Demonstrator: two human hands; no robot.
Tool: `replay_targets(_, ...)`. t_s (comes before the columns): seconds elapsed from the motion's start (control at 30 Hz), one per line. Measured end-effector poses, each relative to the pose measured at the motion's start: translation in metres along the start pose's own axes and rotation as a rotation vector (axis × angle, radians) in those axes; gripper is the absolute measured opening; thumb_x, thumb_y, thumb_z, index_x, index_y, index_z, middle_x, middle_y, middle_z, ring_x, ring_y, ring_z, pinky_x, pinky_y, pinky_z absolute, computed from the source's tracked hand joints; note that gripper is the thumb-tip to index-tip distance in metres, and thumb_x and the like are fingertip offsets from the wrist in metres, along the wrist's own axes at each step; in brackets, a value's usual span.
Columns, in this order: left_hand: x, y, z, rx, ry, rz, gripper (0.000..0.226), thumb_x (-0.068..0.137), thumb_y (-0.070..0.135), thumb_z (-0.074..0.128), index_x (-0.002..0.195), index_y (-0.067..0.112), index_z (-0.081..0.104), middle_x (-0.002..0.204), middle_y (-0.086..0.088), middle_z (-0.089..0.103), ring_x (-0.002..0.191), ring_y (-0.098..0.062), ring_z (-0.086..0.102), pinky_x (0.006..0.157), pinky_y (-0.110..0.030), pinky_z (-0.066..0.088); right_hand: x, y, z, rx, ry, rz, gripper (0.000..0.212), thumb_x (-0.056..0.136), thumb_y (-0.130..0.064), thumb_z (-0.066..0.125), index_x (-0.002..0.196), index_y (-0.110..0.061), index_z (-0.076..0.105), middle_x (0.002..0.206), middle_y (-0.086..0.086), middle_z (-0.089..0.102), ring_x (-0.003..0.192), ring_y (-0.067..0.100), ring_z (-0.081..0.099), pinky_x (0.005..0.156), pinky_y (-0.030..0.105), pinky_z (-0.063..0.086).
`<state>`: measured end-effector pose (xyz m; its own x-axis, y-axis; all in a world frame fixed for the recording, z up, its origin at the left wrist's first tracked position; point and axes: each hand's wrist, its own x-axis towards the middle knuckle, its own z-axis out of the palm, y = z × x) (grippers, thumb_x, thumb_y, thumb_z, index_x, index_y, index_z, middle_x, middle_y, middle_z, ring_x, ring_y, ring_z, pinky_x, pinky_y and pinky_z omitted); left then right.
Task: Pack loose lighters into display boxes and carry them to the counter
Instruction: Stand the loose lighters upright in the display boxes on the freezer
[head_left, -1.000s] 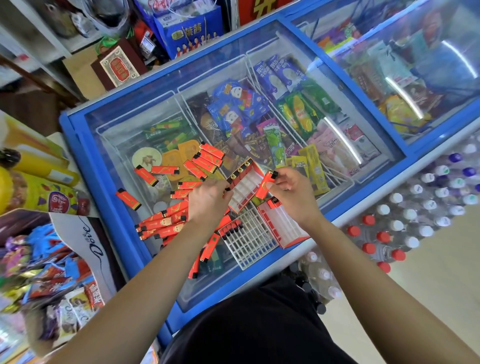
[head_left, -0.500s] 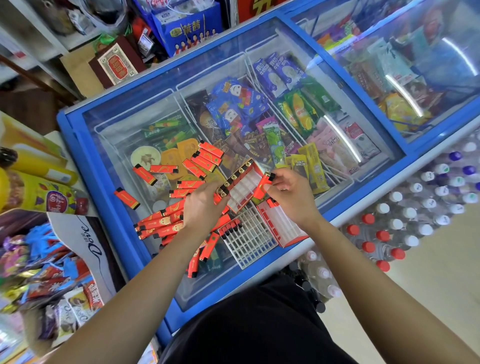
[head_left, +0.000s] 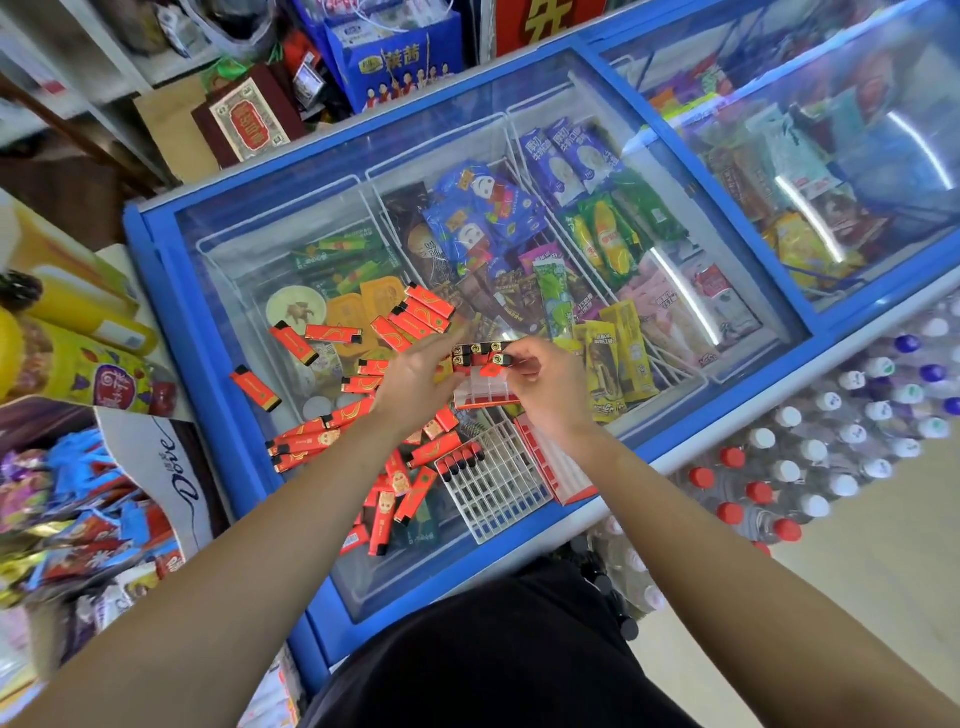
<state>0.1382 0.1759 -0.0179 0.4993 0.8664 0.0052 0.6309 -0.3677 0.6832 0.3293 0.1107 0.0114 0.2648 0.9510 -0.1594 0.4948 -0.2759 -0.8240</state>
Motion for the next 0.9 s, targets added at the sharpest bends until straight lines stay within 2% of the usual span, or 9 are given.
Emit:
replay_targets(0.07, -0.016, -0.005, -0.001, -0.015, 0.012, -0.038, 0.063, 0.089, 0.011, 0.075, 0.147, 0.018, 0.051, 0.138, -0.007, 0.062, 0.120, -0.020, 0.061, 0.103, -0.035, 0.050, 0.002, 0.002, 0.011, -0.044, 0.012, -0.010, 0.025, 0.084, 0.002, 0.072, 0.103, -0.014, 0.073, 0.092, 0.000, 0.074, 0.083, 0.014, 0.070, 0.082, 0.030, 0.058)
replay_targets(0.13, -0.036, -0.015, -0.002, 0.032, 0.057, -0.047, 0.053, 0.089, 0.009, 0.073, 0.140, 0.014, 0.059, 0.135, -0.007, 0.064, 0.125, -0.025, 0.059, 0.105, -0.045, 0.050, 0.005, 0.004, 0.019, -0.081, 0.022, -0.017, 0.026, 0.083, 0.002, 0.072, 0.104, -0.013, 0.074, 0.092, 0.001, 0.076, 0.083, 0.015, 0.071, 0.083, 0.033, 0.059)
replay_targets(0.23, -0.071, -0.033, 0.000, 0.153, 0.101, -0.064, 0.047, 0.084, 0.009, 0.078, 0.129, 0.012, 0.067, 0.126, -0.007, 0.068, 0.117, -0.031, 0.060, 0.097, -0.053, 0.051, 0.006, 0.007, 0.026, -0.121, 0.043, -0.024, 0.025, 0.086, 0.000, 0.072, 0.108, -0.012, 0.074, 0.095, 0.002, 0.076, 0.086, 0.016, 0.071, 0.087, 0.032, 0.057)
replay_targets(0.33, -0.108, -0.039, 0.002, 0.275, 0.099, -0.076, 0.047, 0.080, 0.026, 0.083, 0.124, 0.017, 0.069, 0.126, -0.006, 0.065, 0.116, -0.032, 0.056, 0.096, -0.054, 0.048, 0.008, 0.008, 0.028, -0.155, 0.064, -0.042, 0.024, 0.087, -0.005, 0.073, 0.111, -0.010, 0.074, 0.099, 0.006, 0.077, 0.090, 0.018, 0.071, 0.088, 0.027, 0.054)
replay_targets(0.43, -0.138, -0.038, 0.001, 0.369, 0.015, -0.143, 0.058, 0.076, 0.051, 0.082, 0.126, 0.025, 0.068, 0.135, -0.003, 0.058, 0.122, -0.032, 0.050, 0.095, -0.052, 0.047, 0.013, 0.007, 0.030, -0.299, 0.069, -0.105, 0.017, 0.087, -0.010, 0.074, 0.104, -0.008, 0.075, 0.090, 0.008, 0.077, 0.081, 0.025, 0.073, 0.074, 0.029, 0.053)
replay_targets(0.53, -0.156, -0.035, 0.005, 0.477, -0.131, -0.219, 0.078, 0.061, 0.059, 0.086, 0.131, 0.030, 0.064, 0.145, -0.005, 0.050, 0.124, -0.035, 0.047, 0.092, -0.056, 0.049, 0.010, 0.007, 0.030, -0.495, 0.114, -0.160, 0.013, 0.085, -0.023, 0.078, 0.084, -0.011, 0.076, 0.069, 0.005, 0.074, 0.062, 0.026, 0.069, 0.055, 0.027, 0.045)
replay_targets(0.67, -0.160, -0.038, 0.008, 0.462, -0.120, -0.223, 0.071, 0.066, 0.044, 0.089, 0.131, 0.027, 0.065, 0.150, -0.007, 0.048, 0.124, -0.034, 0.046, 0.091, -0.053, 0.052, 0.003, -0.006, 0.027, -0.445, 0.185, -0.240, 0.007, 0.083, -0.018, 0.076, 0.080, -0.012, 0.075, 0.068, 0.001, 0.073, 0.057, 0.021, 0.068, 0.049, 0.029, 0.051)
replay_targets(0.77, -0.160, -0.043, 0.009, 0.356, -0.023, -0.183, 0.055, 0.078, 0.022, 0.082, 0.131, 0.020, 0.066, 0.147, -0.007, 0.053, 0.125, -0.033, 0.051, 0.085, -0.049, 0.058, 0.009, -0.035, 0.031, -0.332, 0.220, -0.307, 0.005, 0.084, -0.016, 0.075, 0.087, -0.013, 0.076, 0.076, 0.000, 0.075, 0.062, 0.014, 0.068, 0.057, 0.026, 0.053)
replay_targets(0.9, -0.155, -0.044, 0.002, 0.305, 0.048, -0.176, 0.054, 0.072, 0.010, 0.086, 0.124, 0.015, 0.071, 0.137, -0.007, 0.061, 0.121, -0.032, 0.057, 0.080, -0.048, 0.061, 0.045, -0.066, 0.048, -0.355, -0.028, -0.259, 0.025, 0.086, -0.024, 0.077, 0.107, -0.012, 0.073, 0.099, 0.001, 0.075, 0.085, 0.014, 0.070, 0.076, 0.022, 0.052)
